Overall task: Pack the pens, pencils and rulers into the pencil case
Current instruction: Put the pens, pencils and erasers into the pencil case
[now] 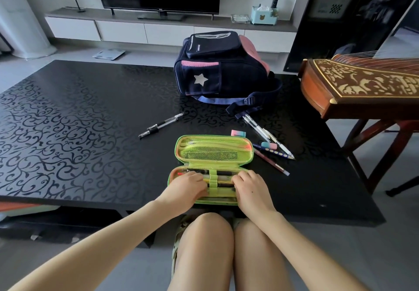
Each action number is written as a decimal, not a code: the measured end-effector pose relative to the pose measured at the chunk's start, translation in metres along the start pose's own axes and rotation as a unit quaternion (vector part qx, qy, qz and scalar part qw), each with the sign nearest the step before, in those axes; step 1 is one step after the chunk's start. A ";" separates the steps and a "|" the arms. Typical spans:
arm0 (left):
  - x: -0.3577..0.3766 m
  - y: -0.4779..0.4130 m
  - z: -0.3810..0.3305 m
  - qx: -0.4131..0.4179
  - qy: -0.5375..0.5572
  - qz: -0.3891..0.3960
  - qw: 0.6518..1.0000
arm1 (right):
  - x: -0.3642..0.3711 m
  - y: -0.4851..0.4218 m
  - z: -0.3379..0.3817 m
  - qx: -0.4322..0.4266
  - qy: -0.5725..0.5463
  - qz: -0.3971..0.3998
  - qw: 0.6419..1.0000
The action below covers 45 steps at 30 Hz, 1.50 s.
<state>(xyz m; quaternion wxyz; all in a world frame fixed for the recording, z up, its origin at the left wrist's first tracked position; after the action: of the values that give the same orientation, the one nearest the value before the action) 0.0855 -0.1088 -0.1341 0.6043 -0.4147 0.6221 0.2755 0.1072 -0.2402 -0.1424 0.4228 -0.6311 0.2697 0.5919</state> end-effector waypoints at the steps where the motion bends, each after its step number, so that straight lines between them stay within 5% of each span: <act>1: 0.004 -0.004 -0.003 -0.007 0.025 0.002 1.000 | 0.000 0.000 0.000 0.001 -0.001 -0.003 1.000; 9: -0.001 0.008 0.024 -0.104 0.045 -0.032 0.993 | -0.006 0.003 -0.011 0.005 -0.032 -0.013 0.999; 13: 0.014 0.014 0.035 -0.089 0.016 0.048 0.995 | -0.026 -0.005 -0.079 0.166 -0.017 -0.053 0.985; 16: 0.018 0.012 0.038 -0.107 0.005 0.066 0.992 | -0.013 -0.016 -0.124 0.256 0.033 0.068 0.964; 21: 0.016 0.009 0.039 -0.117 0.001 0.054 0.992 | 0.010 -0.028 -0.136 0.225 0.055 0.140 0.963; 27: 0.017 0.006 0.039 -0.114 0.010 0.043 0.993 | -0.005 -0.036 -0.162 0.360 -0.107 0.031 0.926; 30: 0.011 0.004 0.041 -0.095 0.014 0.010 0.995 | -0.008 -0.048 -0.188 0.417 -0.137 0.040 0.898; 36: 0.005 -0.004 0.047 -0.076 0.051 -0.014 0.996 | 0.015 -0.066 -0.213 0.398 -0.048 0.166 0.901; 41: 0.009 -0.002 0.049 -0.075 0.076 0.008 0.994 | -0.006 -0.058 -0.212 0.421 -0.064 0.075 0.902; 45: 0.008 0.000 0.050 -0.091 0.111 0.019 0.989 | -0.039 -0.055 -0.140 0.237 -0.132 0.016 0.963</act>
<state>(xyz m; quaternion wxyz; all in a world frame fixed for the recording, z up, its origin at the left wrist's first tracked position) 0.1124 -0.0682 -0.1475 0.4860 -0.4844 0.6652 0.2945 0.2204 -0.3382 -0.1011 0.5824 -0.4252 0.3539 0.5956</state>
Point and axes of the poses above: each hand's wrist, its own y-axis away from the middle knuckle, its own x-axis out of the palm, z = x × y, the point moved 8 cm from there along -y, towards the middle knuckle, and after that the axes turned 6 degrees about z, right-handed, at the moved point
